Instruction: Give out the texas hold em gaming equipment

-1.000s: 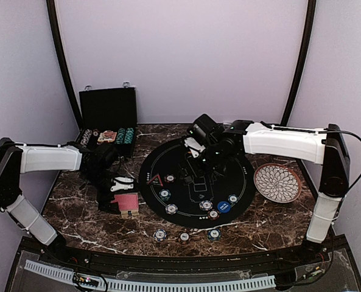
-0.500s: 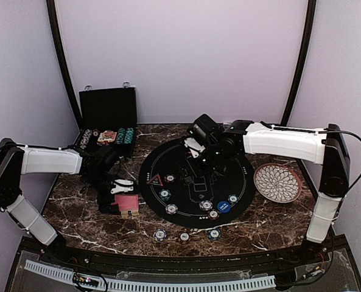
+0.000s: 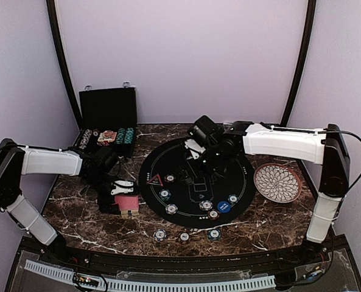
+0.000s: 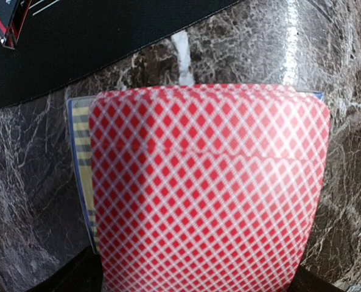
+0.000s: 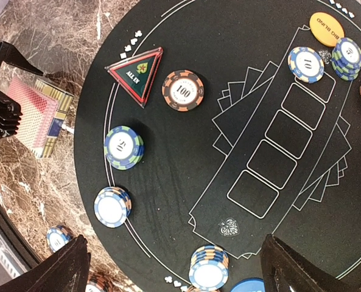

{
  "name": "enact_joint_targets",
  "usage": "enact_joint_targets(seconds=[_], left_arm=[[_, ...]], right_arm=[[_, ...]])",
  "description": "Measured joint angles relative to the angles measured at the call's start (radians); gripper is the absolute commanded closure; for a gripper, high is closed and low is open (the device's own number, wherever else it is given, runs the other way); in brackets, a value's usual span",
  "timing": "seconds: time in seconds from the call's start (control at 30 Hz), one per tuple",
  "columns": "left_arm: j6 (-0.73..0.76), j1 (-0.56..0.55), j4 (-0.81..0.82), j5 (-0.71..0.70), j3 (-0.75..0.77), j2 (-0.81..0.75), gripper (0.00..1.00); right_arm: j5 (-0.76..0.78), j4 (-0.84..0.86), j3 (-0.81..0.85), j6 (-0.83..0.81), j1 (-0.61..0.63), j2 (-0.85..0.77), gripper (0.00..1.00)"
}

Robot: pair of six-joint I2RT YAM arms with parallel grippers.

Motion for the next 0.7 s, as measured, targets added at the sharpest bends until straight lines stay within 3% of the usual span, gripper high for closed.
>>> enact_joint_targets(seconds=[0.33,0.43,0.47,0.53,0.6,0.7], left_arm=[[-0.006,-0.003,0.014,-0.007,-0.001,0.002,0.43],[-0.008,-0.003,0.020,-0.010,-0.001,0.003,0.62],[-0.009,-0.003,0.021,-0.010,-0.002,0.003,0.74],[-0.009,-0.003,0.022,-0.011,-0.002,0.003,0.88],[-0.011,-0.003,0.022,-0.013,-0.002,0.003,0.97],[-0.015,-0.003,0.023,-0.014,-0.003,0.003,1.00]], right_arm=[[0.000,0.002,-0.015,0.000,0.000,0.000,0.01],[0.000,0.002,-0.019,0.000,0.000,0.000,0.02],[0.000,0.003,-0.020,0.000,0.000,0.000,0.01],[-0.001,0.003,-0.021,0.001,0.000,0.000,0.01],[-0.001,0.003,-0.022,0.003,0.000,0.000,0.01],[-0.004,0.004,-0.022,0.006,0.000,0.000,0.01]])
